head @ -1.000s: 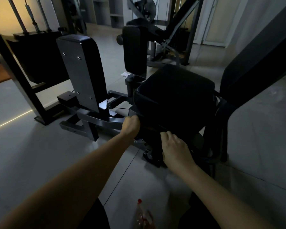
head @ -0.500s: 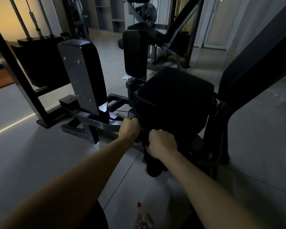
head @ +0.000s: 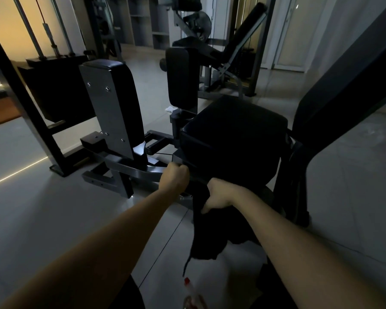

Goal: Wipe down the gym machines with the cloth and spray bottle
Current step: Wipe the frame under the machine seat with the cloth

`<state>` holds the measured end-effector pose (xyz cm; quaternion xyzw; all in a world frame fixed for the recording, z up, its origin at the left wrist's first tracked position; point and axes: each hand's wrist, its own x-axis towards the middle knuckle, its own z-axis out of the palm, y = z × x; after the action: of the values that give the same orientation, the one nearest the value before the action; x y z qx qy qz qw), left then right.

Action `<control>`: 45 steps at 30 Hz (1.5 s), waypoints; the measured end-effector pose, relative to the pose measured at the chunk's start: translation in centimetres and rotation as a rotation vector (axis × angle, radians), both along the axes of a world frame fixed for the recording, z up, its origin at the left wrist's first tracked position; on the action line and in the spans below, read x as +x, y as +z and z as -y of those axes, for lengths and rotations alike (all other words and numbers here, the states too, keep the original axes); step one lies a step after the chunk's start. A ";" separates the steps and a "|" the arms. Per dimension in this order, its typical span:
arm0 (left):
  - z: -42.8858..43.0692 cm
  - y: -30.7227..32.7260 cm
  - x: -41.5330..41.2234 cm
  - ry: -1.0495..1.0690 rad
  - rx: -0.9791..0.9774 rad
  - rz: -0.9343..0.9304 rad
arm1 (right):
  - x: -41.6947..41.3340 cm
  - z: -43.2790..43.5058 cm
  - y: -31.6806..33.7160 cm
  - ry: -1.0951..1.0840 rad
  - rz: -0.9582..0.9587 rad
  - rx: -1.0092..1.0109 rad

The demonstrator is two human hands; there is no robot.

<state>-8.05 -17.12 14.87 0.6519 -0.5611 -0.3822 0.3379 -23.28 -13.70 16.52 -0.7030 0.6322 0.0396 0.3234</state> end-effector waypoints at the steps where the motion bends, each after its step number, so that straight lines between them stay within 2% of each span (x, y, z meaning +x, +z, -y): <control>1: 0.0 0.0 0.0 0.000 -0.008 0.021 | 0.2 -0.6 -0.5 -0.016 -0.027 -0.105; 5: -1.0 0.5 -0.2 0.030 -0.096 0.150 | 0.5 -4.5 -3.8 0.017 -0.347 -0.879; 7: -1.5 0.5 0.1 -0.036 -0.161 0.276 | 0.4 -5.4 -5.3 0.045 -0.410 -1.089; 8: -1.9 0.3 0.5 -0.097 -0.214 0.370 | 0.3 -5.5 -5.5 0.045 -0.409 -1.109; 10: -2.8 -0.5 1.8 -0.200 -0.345 0.566 | 0.0 -5.4 -4.6 0.039 -0.365 -1.020; 11: -3.1 -0.9 2.4 -0.238 -0.416 0.628 | -0.3 -5.1 -3.3 0.040 -0.307 -0.874; 14: -3.8 -1.8 3.5 -0.304 -0.543 0.675 | -1.1 -2.4 -0.5 0.030 -0.017 -0.277; 16: -3.7 -2.1 3.6 -0.306 -0.570 0.641 | -1.0 -1.4 -0.1 0.008 0.037 -0.137; 18: -3.7 -2.1 3.3 -0.264 -0.536 0.564 | -0.4 -2.0 -0.7 -0.024 -0.053 -0.246; 22: -3.9 -2.0 2.5 -0.168 -0.469 0.517 | 0.3 -4.7 -3.9 -0.009 -0.372 -0.857; 25: -4.0 -2.0 2.1 -0.145 -0.438 0.494 | -0.1 -5.7 -4.8 0.030 -0.437 -1.026; 27: -4.0 -1.9 2.2 -0.144 -0.420 0.494 | -0.8 -5.7 -4.1 0.095 -0.395 -0.942; 29: -4.0 -1.7 2.2 -0.153 -0.404 0.494 | -1.0 -5.4 -2.4 0.132 -0.303 -0.709; 32: -4.1 -1.7 2.0 -0.150 -0.403 0.520 | -0.3 -3.4 -0.3 0.006 -0.209 -0.346; 34: -3.9 -1.9 2.0 -0.135 -0.425 0.529 | 0.2 -2.3 0.3 -0.063 -0.153 -0.215; 36: -3.6 -2.1 2.1 -0.122 -0.432 0.516 | 0.2 -2.0 0.5 -0.076 -0.144 -0.170; 38: -3.6 -2.2 1.9 -0.128 -0.427 0.513 | 0.1 -2.7 0.0 -0.091 -0.154 -0.252; 42: -4.3 -1.4 1.9 -0.160 -0.340 0.415 | -0.1 -5.7 -3.0 -0.062 -0.244 -0.729; 44: -4.6 -0.6 2.2 -0.167 -0.192 0.245 | -0.4 -6.1 -3.5 -0.028 -0.162 -0.807; 45: -4.9 -0.2 2.6 -0.155 -0.104 0.071 | -0.6 -6.0 -3.4 -0.018 -0.107 -0.793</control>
<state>-5.47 -12.24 14.66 0.6011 -0.6405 -0.3543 0.3208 -23.85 -7.70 13.10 -0.7647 0.6204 -0.1737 -0.0061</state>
